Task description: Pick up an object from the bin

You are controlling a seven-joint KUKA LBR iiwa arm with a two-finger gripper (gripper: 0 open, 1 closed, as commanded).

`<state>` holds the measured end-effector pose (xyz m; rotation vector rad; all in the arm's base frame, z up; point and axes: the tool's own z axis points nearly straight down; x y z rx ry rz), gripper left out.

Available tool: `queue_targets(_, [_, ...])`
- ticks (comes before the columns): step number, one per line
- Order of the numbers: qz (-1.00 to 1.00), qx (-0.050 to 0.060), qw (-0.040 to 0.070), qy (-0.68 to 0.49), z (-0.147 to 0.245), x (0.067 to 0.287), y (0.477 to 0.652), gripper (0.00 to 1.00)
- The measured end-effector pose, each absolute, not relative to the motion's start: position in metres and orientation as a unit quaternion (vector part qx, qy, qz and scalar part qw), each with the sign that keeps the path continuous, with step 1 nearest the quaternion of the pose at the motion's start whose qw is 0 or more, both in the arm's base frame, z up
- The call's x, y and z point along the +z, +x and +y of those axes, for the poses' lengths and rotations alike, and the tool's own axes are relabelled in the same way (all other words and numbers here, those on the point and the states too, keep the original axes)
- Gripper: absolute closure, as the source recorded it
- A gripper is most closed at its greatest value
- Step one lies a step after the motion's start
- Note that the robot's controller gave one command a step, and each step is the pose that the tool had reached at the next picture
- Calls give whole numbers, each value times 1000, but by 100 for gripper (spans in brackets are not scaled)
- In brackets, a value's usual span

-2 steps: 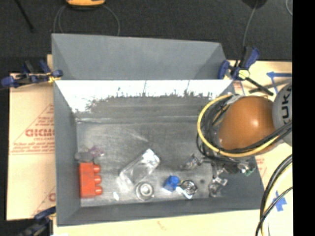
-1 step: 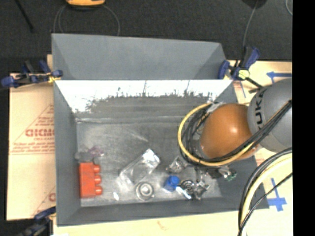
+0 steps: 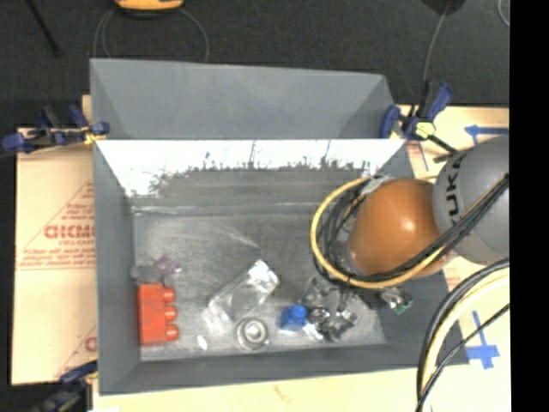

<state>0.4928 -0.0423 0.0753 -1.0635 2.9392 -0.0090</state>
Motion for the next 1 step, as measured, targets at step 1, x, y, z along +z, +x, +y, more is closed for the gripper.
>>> queue_targets(1, [884,-3,4,-468,-97,238,498,100])
